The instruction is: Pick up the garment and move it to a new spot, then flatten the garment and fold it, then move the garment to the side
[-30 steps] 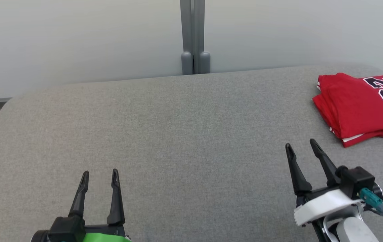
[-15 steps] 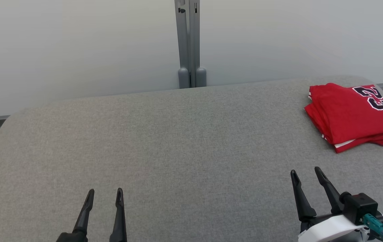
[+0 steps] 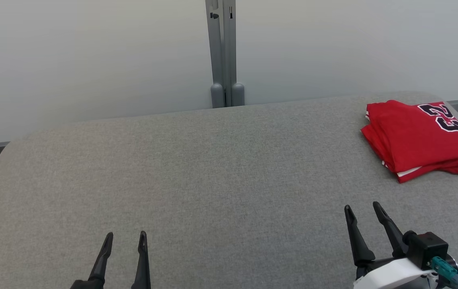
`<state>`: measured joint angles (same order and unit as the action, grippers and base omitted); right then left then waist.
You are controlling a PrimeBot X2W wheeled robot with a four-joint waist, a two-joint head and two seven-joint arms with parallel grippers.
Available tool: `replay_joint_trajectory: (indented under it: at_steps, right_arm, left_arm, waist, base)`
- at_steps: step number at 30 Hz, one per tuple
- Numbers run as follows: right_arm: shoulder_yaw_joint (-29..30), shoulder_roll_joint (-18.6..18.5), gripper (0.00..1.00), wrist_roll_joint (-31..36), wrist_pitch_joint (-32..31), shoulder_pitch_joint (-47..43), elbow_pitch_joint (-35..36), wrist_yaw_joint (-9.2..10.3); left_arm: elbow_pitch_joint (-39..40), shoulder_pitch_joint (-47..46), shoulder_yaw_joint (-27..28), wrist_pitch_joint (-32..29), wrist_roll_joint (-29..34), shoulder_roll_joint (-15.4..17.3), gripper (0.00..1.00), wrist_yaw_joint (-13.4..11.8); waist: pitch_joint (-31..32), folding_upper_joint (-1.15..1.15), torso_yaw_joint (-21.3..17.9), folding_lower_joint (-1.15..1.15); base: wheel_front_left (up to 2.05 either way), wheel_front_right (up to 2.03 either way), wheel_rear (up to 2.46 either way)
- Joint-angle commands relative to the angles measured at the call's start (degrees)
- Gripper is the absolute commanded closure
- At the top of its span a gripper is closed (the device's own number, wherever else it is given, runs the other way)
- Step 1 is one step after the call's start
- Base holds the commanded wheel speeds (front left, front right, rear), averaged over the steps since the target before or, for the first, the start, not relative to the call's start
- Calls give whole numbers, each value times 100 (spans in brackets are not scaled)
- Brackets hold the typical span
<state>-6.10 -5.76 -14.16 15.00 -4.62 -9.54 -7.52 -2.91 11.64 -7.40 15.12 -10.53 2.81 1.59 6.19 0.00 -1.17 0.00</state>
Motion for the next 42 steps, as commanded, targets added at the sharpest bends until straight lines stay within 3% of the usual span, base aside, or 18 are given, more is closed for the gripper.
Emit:
replay_joint_trajectory:
  at_steps: [1, 14, 15, 18, 42]
  right_arm:
    - [-5, -2, 0, -32, 22, -81, -25, 7]
    - [45, -2, 0, -5, 22, -108, 11, 7]
    - [37, -2, 100, -21, 0, -26, -4, 0]
    - [22, 6, 100, -42, -9, -104, -149, 0]
    - [383, 79, 100, -2373, -640, 274, -229, 1]
  left_arm:
    - [-22, -15, 21, 0, 2, 19, 0, 30]
    - [-28, 18, 41, 0, 54, 19, 0, -50]
    - [-25, 1, 15, 0, 22, 0, 100, -41]
    - [-186, 17, -7, -3, -7, -5, 100, -38]
    - [-471, -540, 280, -541, -2563, 105, 100, 152]
  waist:
    - [9, 0, -1, 0]
    - [85, 0, -28, 0]
    - [85, 0, -27, 0]
    - [85, 0, -27, 0]
    - [-52, 0, 0, 0]
  base:
    - [0, 0, 0]
    - [0, 0, 0]
    - [0, 0, 0]
    - [0, 0, 0]
    - [0, 0, 0]
